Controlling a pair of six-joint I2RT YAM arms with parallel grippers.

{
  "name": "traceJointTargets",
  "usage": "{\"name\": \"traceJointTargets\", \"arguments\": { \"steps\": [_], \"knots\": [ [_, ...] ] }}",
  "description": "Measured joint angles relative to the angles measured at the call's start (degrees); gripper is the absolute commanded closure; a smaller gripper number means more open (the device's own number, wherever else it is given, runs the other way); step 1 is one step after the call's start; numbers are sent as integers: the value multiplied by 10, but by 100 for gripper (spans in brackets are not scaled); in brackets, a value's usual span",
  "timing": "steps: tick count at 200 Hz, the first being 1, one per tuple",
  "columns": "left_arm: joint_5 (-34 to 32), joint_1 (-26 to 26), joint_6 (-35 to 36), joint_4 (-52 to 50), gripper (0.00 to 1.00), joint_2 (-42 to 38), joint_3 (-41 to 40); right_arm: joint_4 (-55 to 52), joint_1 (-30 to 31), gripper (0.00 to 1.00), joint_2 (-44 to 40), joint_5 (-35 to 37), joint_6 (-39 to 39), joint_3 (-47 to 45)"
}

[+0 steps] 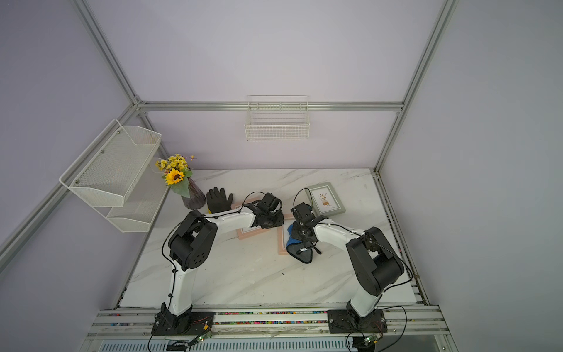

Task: Wipe the picture frame with a cloth
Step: Wipe the dirt from the picture frame.

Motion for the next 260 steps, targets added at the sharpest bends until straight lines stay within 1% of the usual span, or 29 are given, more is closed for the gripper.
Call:
{"name": "traceJointTargets", "arguments": {
  "steps": [37, 60, 79, 105, 121, 134, 159, 174, 196, 234, 248, 260],
  "knots": [
    [-2, 2, 0, 1, 80, -2, -3, -9, 26, 100, 54, 3, 2, 67],
    [-2, 2, 0, 1, 80, -2, -3, -12, 21, 100, 61, 3, 0, 76],
    [-2, 2, 0, 1, 80, -2, -3, -2, -1, 100, 53, -8, -3, 63],
    [10, 0, 0, 6, 80, -2, -3, 4, -49, 100, 26, -8, -13, 31],
    [16, -2, 0, 10, 80, -1, 0, 4, -57, 100, 24, -9, -17, 29],
    [16, -3, 0, 10, 80, -1, 0, 5, -47, 100, 28, -7, -17, 32],
    [16, -3, 0, 7, 80, -1, 1, 3, 5, 100, 72, 4, -12, 83],
    [15, 3, 2, 2, 80, -1, 2, 5, 13, 100, 80, 7, -7, 92],
    [14, 3, 2, 0, 80, -1, 3, 13, -2, 100, 75, -2, -6, 83],
    [22, -1, 2, 2, 79, -1, 3, 17, -61, 100, 42, -12, -14, 45],
    [23, -5, 2, 2, 79, 0, 3, 19, -65, 100, 41, -15, -15, 43],
    [21, -6, 2, 2, 79, 0, 4, 20, -55, 100, 42, -12, -14, 43]
  ]
}}
